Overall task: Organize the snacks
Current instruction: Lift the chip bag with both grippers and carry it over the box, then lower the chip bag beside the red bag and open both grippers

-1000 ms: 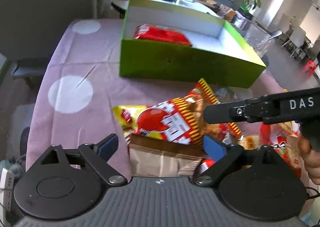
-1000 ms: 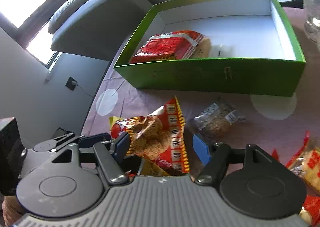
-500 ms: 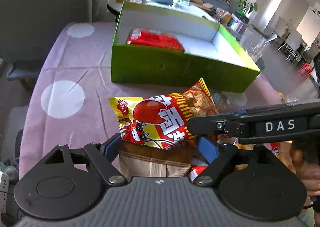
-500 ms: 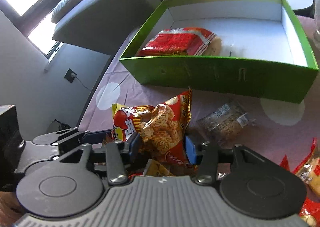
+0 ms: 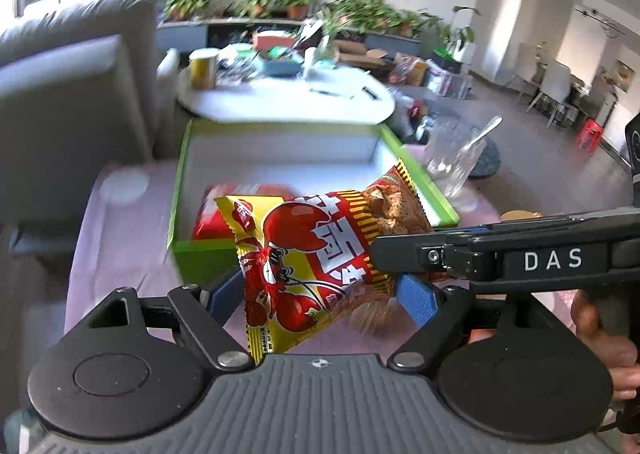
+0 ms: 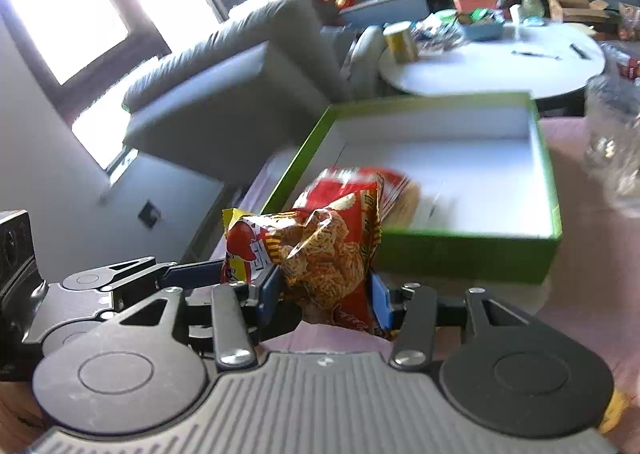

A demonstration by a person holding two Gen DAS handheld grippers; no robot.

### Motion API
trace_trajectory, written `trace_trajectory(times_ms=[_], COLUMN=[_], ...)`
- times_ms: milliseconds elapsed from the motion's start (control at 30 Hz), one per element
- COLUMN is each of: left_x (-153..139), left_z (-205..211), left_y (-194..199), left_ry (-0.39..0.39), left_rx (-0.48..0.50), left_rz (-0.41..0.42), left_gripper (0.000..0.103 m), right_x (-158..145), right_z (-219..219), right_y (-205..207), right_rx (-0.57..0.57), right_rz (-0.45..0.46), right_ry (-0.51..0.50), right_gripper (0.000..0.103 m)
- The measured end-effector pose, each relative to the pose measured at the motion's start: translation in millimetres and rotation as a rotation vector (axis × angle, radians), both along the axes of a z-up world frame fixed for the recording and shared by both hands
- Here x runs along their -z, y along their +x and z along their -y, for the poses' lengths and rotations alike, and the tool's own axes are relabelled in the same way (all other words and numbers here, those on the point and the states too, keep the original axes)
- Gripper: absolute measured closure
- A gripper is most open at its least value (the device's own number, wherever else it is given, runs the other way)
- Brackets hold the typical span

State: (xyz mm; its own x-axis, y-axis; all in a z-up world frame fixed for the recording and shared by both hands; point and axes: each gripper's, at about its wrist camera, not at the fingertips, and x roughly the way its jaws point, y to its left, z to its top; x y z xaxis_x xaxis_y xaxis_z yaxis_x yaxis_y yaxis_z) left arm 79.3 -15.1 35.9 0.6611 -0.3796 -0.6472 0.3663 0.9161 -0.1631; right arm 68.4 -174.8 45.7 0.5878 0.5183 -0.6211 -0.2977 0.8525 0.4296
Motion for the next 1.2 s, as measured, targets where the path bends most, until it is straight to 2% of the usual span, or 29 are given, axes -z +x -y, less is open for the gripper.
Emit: trace_trajectory(times_ms=[200, 433, 933, 1100, 1200], left_x=[-12, -9, 28, 37, 42], left_z=[36, 67, 89, 84, 78], left_y=[32, 58, 109, 111, 110], left_ry=[0.025, 0.067, 0.088, 0.094, 0.094], left_rx=[0.063, 0.117, 0.139, 0.117, 0.091], left_rz=[0.034, 0.031, -0.061, -0.079, -0.094], left_gripper=[0.023, 0.023, 0.023, 0.022, 0.022], right_x=[-12, -8, 25, 36, 39], right_z=[35, 58, 80, 83, 85], right_y=[22, 44, 72, 78, 77], right_rx=[0.077, 0.130, 0.188, 0.200, 0.250], right_rz=[0.028, 0.017, -0.048, -0.068, -0.046], right_ry=[0.025, 0.035, 0.044, 0.057, 0.039], right_gripper=[0.045, 0.045, 0.045, 0.044, 0.042])
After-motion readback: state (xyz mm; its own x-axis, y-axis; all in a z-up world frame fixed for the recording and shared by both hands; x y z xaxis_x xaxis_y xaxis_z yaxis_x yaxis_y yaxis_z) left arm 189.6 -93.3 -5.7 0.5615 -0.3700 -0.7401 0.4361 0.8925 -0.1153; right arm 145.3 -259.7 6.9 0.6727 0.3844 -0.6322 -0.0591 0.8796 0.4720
